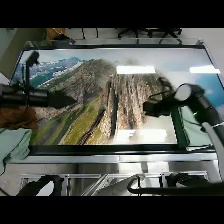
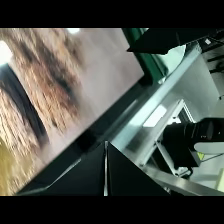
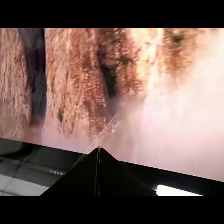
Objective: Fold the shirts.
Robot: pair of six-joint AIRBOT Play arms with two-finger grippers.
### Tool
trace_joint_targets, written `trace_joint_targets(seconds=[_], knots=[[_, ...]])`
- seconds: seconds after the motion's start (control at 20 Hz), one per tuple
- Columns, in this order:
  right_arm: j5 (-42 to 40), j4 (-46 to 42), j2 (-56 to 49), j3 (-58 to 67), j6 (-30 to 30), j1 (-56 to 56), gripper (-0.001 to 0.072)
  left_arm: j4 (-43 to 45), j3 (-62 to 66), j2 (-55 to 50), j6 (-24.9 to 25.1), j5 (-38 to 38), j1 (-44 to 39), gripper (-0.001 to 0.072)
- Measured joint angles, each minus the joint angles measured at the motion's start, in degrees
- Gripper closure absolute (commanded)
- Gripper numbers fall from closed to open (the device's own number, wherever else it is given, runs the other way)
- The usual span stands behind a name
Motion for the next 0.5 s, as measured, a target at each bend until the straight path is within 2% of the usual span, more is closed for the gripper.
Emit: trace_joint_targets(seconds=[0.2,0.5], knots=[[-5.22,-0.02,-1.42,-3.89,-0.02,9.03,0.0696,0.00,-12.72,7.67,0.61,1.62,0.24,0.0690],[-6.64,2.54,-5.11,-5.14,-0.02,12.48,0.0696,-0.04,-17.90,13.70,0.81,3.02,0.28,0.0690]])
